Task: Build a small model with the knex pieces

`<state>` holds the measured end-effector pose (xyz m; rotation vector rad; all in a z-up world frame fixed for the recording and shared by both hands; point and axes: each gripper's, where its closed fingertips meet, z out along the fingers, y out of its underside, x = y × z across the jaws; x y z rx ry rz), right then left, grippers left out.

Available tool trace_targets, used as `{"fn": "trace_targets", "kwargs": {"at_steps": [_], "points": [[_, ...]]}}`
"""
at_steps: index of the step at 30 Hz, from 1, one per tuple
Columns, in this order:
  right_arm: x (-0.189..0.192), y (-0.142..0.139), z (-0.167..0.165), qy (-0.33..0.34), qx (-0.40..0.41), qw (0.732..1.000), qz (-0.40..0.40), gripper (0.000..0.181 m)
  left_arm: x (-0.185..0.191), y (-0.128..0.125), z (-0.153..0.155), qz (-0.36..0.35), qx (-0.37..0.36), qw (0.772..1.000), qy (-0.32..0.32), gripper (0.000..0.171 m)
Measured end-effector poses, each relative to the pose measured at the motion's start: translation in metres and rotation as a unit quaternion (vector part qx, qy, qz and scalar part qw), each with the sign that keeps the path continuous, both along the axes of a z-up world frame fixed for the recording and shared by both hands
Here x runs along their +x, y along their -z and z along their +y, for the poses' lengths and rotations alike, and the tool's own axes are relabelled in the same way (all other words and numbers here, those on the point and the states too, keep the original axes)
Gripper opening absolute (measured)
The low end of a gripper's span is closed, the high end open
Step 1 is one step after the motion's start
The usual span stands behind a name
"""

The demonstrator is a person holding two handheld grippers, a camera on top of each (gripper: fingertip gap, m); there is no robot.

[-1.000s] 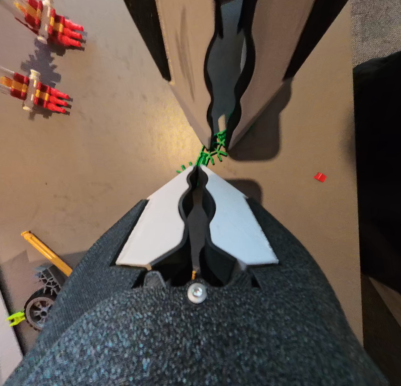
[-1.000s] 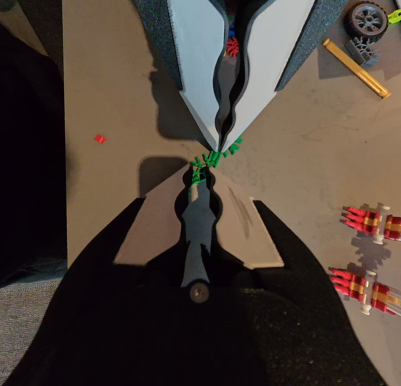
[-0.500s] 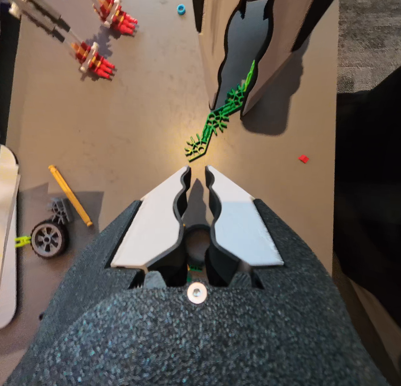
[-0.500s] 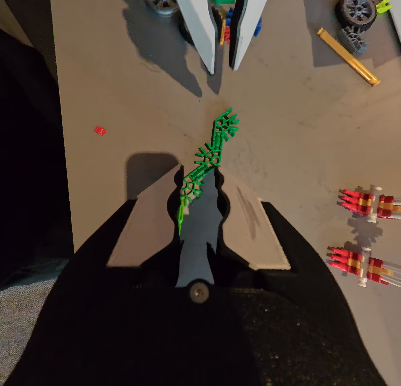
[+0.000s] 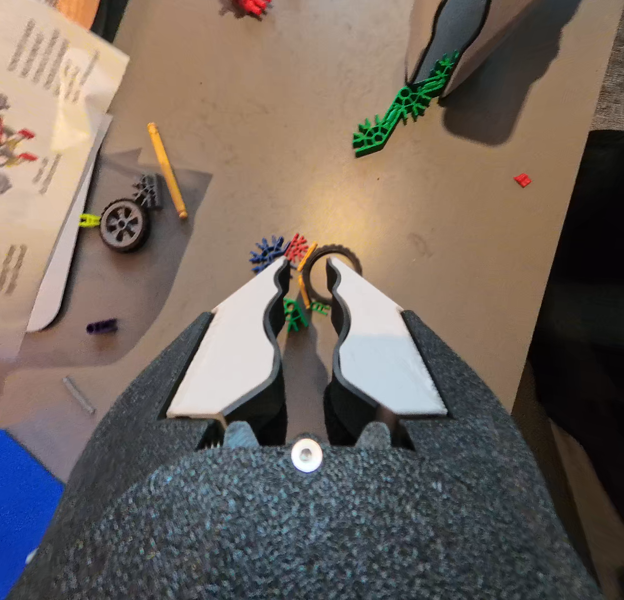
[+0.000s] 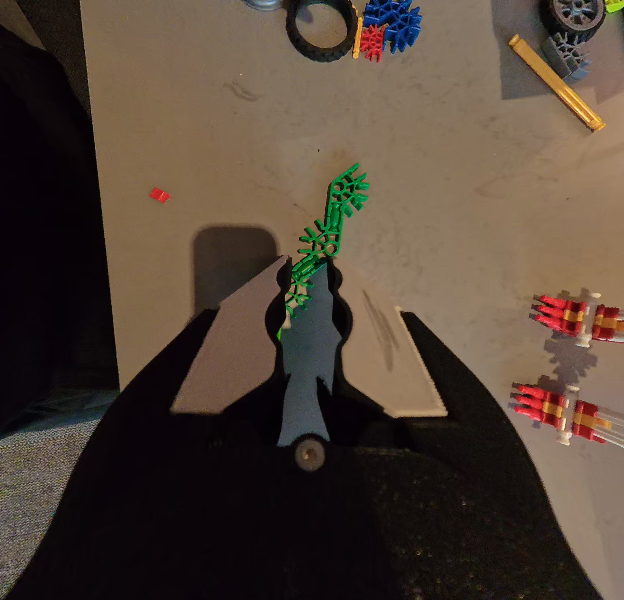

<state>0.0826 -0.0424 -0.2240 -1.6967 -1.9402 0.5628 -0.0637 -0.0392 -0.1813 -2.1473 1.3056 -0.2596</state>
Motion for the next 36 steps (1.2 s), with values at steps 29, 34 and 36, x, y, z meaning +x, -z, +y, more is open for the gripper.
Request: {"fn": "trace_targets", "kwargs": {"at_steps": [29,34,36], "points": [[0.005,-0.006,0.006,0.01,-0.004,1.0,0.029,0.021,-0.066,0.045,0.026,0.063,-0.017,0.991,-0.113,0.005],[-0.013,-0.027,0.014,0.022,-0.004,0.997,0.08,0.021,-0.049,0.027,0.025,0.042,0.041,0.995,-0.079,0.005],[-0.029,-0.042,0.018,0.026,-0.006,0.993,0.118,0.021,-0.027,0.013,0.023,0.038,0.086,0.995,-0.038,0.005]]}}
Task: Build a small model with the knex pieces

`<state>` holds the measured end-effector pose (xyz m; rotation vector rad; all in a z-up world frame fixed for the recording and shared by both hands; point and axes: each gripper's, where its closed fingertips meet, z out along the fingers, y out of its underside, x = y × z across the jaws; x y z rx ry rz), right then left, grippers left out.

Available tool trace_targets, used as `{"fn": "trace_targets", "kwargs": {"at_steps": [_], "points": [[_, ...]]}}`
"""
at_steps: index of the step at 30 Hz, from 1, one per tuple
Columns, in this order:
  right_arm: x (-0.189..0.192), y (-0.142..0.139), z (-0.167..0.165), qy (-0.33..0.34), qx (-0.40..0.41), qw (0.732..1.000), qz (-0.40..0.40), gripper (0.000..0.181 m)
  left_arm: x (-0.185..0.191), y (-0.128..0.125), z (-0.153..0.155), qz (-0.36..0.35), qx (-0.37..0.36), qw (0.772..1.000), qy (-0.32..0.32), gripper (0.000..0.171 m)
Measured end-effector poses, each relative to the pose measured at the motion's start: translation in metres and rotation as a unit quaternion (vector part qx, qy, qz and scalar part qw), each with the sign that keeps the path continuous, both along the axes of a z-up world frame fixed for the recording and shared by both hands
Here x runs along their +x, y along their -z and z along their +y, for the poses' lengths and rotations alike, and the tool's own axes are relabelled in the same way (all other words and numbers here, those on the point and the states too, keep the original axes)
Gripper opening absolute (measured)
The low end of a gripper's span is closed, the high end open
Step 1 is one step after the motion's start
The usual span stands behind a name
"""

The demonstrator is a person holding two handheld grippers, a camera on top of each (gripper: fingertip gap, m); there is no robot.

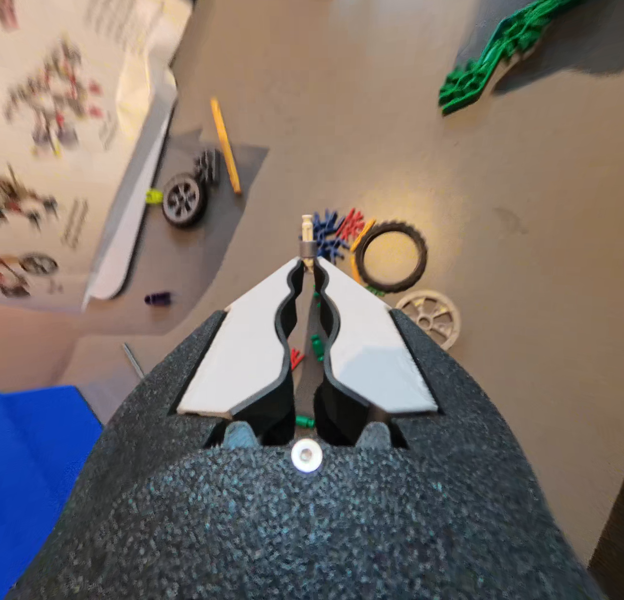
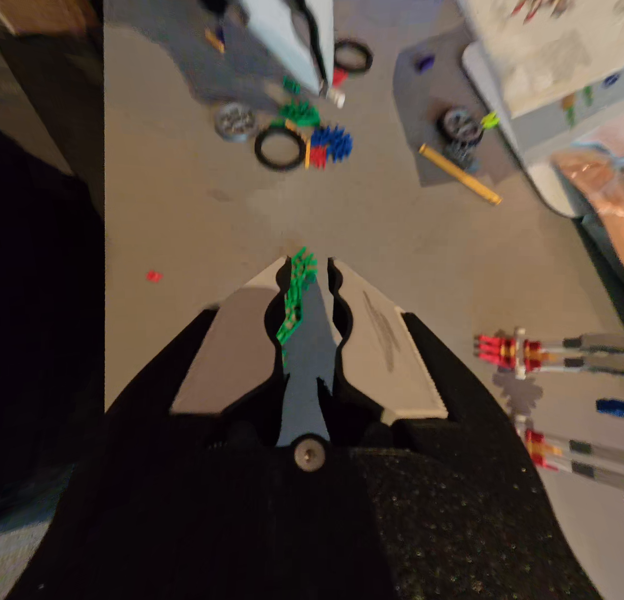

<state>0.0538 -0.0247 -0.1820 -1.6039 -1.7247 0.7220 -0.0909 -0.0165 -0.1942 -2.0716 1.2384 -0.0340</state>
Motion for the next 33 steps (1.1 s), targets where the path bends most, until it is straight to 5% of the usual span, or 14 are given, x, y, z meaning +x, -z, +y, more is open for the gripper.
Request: {"fn": "trace_targets", "kwargs": {"at_steps": [7,20,27,33], "points": [[-0.045,-0.024,0.0,-0.038,0.032,0.997,0.063,0.021,0.066,-0.024,-0.017,0.018,0.078,0.99,0.117,0.005],[-0.054,-0.012,-0.008,-0.066,0.067,0.995,0.034,0.005,0.086,-0.023,-0.018,0.012,0.091,0.985,0.145,0.006],[-0.05,-0.014,-0.008,-0.064,0.051,0.995,0.049,0.005,0.094,-0.027,-0.018,-0.003,0.107,0.981,0.16,0.022],[-0.049,-0.013,-0.01,-0.069,0.05,0.995,0.045,0.005,0.102,-0.025,-0.019,-0.003,0.107,0.979,0.172,0.012]]}}
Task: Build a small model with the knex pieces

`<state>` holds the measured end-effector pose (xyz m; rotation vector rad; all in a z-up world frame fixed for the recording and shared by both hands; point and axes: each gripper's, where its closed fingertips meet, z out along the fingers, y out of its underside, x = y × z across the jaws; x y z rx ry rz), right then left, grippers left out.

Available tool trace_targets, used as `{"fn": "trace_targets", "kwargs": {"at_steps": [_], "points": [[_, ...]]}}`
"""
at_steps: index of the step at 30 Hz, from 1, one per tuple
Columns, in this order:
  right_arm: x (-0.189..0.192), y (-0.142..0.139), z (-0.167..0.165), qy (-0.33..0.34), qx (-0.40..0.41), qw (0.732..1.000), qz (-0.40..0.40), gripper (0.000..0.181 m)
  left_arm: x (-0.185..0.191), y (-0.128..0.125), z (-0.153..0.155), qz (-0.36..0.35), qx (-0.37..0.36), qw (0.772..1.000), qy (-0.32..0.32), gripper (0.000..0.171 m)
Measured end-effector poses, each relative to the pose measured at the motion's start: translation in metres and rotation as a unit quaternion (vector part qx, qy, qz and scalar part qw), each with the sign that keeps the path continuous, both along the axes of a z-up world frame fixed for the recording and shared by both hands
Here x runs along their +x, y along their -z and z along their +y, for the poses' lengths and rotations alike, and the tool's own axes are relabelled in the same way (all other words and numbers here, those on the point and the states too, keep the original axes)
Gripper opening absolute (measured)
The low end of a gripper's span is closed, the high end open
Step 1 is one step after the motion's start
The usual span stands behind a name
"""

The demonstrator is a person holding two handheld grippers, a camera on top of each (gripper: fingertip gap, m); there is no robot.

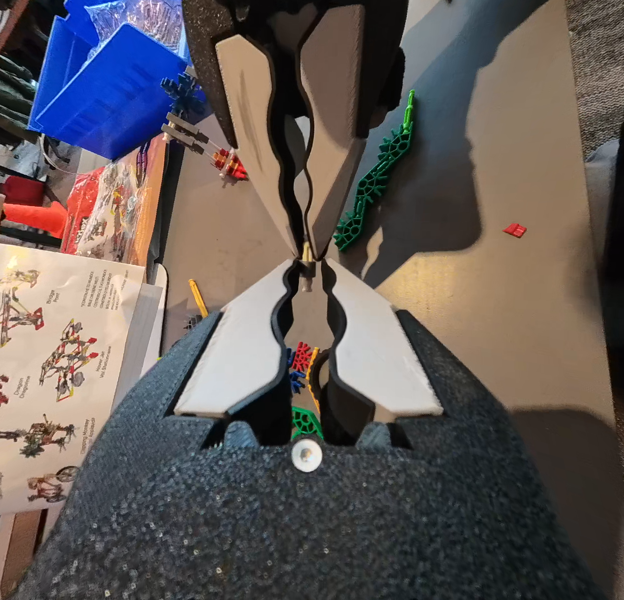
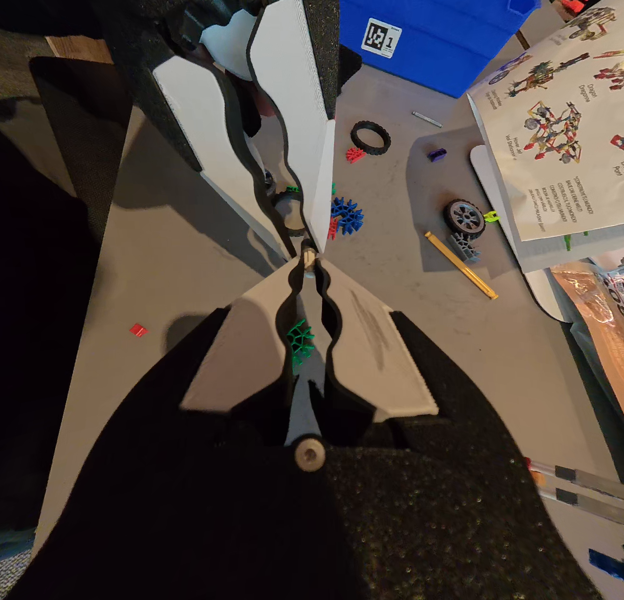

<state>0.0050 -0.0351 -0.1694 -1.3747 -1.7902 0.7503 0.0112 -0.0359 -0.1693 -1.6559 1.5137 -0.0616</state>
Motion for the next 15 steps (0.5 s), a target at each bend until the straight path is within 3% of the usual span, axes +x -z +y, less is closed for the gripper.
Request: {"fn": "trace_targets", "kwargs": {"at_steps": [5,15], "points": [[0.007,-0.004,0.004,0.004,-0.009,1.0,0.008,0.005,-0.02,0.001,0.004,0.02,0.0,1.0,-0.023,0.009],[0.034,-0.007,0.03,0.044,-0.013,0.999,0.0,0.005,-0.12,0.036,0.02,0.035,-0.098,0.981,-0.166,0.01]]}}
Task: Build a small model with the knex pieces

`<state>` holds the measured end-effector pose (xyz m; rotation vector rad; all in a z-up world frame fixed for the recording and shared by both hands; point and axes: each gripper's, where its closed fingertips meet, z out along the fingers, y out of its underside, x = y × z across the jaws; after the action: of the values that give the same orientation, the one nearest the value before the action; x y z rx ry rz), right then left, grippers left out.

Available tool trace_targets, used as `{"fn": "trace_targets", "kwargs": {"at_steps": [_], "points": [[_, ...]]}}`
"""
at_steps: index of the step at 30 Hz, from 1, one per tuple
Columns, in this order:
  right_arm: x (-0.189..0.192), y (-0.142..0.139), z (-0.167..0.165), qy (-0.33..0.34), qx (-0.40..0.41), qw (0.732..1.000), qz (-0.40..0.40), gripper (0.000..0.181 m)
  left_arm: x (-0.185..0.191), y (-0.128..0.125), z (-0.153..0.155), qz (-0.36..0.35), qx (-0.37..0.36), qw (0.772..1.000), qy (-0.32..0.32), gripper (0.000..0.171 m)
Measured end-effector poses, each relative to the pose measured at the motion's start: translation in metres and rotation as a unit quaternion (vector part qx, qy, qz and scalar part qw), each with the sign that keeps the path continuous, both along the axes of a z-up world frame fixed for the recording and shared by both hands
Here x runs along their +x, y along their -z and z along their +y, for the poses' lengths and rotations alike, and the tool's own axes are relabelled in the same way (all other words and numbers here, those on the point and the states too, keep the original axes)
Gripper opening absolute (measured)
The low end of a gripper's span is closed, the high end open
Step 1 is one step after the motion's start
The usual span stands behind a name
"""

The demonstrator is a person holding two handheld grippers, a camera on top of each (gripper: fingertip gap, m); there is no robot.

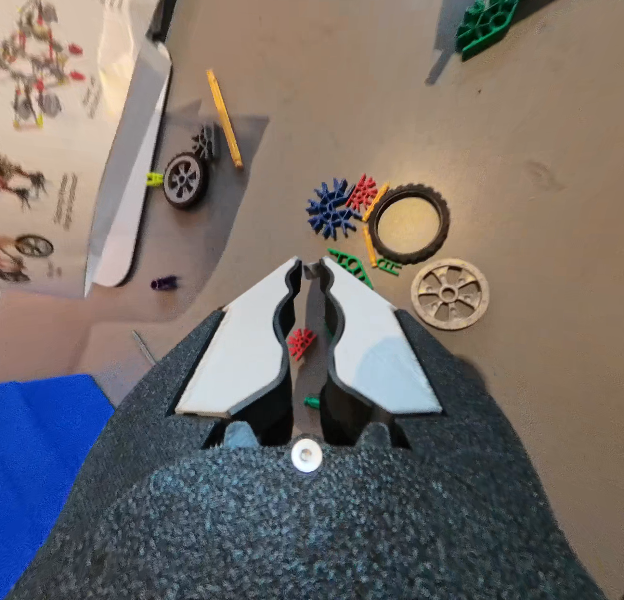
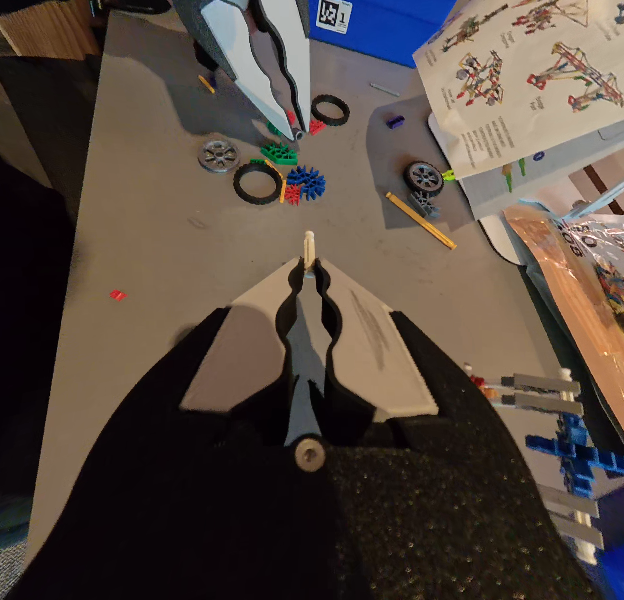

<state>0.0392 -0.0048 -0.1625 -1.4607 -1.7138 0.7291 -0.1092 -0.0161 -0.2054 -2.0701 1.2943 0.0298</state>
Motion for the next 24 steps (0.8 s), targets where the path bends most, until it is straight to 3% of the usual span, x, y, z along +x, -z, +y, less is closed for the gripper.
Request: {"fn": "trace_targets", "kwargs": {"at_steps": [4,7,12,16,24], "points": [[0.007,0.005,0.002,0.005,-0.001,1.0,-0.01,0.006,-0.007,0.006,-0.001,-0.01,-0.01,1.0,-0.016,0.018],[0.01,0.005,-0.002,0.001,0.004,1.0,-0.012,0.006,0.005,-0.006,0.0,-0.031,0.012,0.999,-0.008,0.024],[0.008,0.002,-0.014,-0.012,0.022,1.0,-0.016,0.005,0.07,-0.035,-0.008,-0.072,0.063,0.993,0.07,0.026],[0.003,0.003,-0.025,-0.029,0.026,0.999,-0.025,0.005,0.119,-0.038,-0.018,-0.073,0.083,0.985,0.129,0.025],[0.002,0.0,-0.032,-0.056,0.012,0.998,-0.033,0.005,0.146,-0.028,-0.018,-0.066,0.088,0.982,0.152,0.006]]}}
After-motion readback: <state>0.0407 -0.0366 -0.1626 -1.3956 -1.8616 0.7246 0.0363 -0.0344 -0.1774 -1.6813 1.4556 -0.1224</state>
